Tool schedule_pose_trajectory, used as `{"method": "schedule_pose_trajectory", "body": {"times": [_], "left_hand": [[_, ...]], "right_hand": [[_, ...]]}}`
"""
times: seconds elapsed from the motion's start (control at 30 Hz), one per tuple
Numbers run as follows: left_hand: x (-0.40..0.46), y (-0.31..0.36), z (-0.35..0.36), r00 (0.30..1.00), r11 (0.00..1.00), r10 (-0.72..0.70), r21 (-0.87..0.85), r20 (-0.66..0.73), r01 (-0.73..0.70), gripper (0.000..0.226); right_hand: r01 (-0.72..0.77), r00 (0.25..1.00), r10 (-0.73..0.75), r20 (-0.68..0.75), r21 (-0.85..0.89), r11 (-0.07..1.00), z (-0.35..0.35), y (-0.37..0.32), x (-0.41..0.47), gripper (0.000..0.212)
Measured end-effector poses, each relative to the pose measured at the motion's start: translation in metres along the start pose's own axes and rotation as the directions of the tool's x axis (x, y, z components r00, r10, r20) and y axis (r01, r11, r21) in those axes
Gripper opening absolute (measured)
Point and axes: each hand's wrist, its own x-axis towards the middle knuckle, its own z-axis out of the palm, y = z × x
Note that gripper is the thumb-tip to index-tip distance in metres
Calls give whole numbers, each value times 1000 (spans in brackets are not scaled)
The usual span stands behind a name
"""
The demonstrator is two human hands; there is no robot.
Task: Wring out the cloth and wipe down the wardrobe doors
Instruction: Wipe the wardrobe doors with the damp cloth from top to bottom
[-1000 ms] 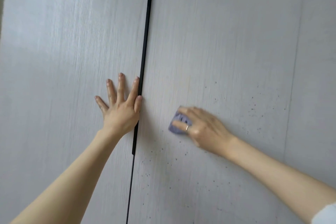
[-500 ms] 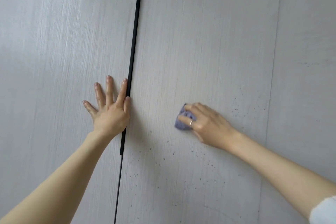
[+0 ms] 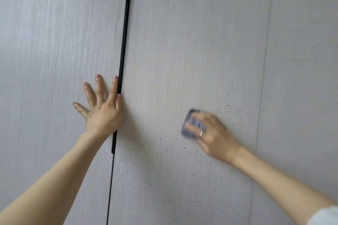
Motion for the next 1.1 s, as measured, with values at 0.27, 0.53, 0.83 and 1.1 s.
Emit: {"method": "schedule_pose_trajectory", "body": {"times": [0.27, 0.53, 0.83, 1.1], "left_hand": [[-2, -2, 4, 999, 1000, -7, -10, -36, 7, 50], [-4, 1, 5, 999, 999, -24, -41, -38, 23, 50], [-5, 2, 9, 996, 999, -34, -44, -77, 31, 50], [-6, 2, 9, 997, 998, -27, -55, -78, 23, 50]], "right_hand": [[-238, 971, 236, -37, -134, 962, -44, 83, 51, 38], [-215, 976, 213, -33, -76, 974, -19, 34, 1, 32], [-309, 947, 322, 6, -265, 914, -61, 103, 54, 37], [-553, 831, 536, -149, -125, 824, -40, 65, 11, 39]]}}
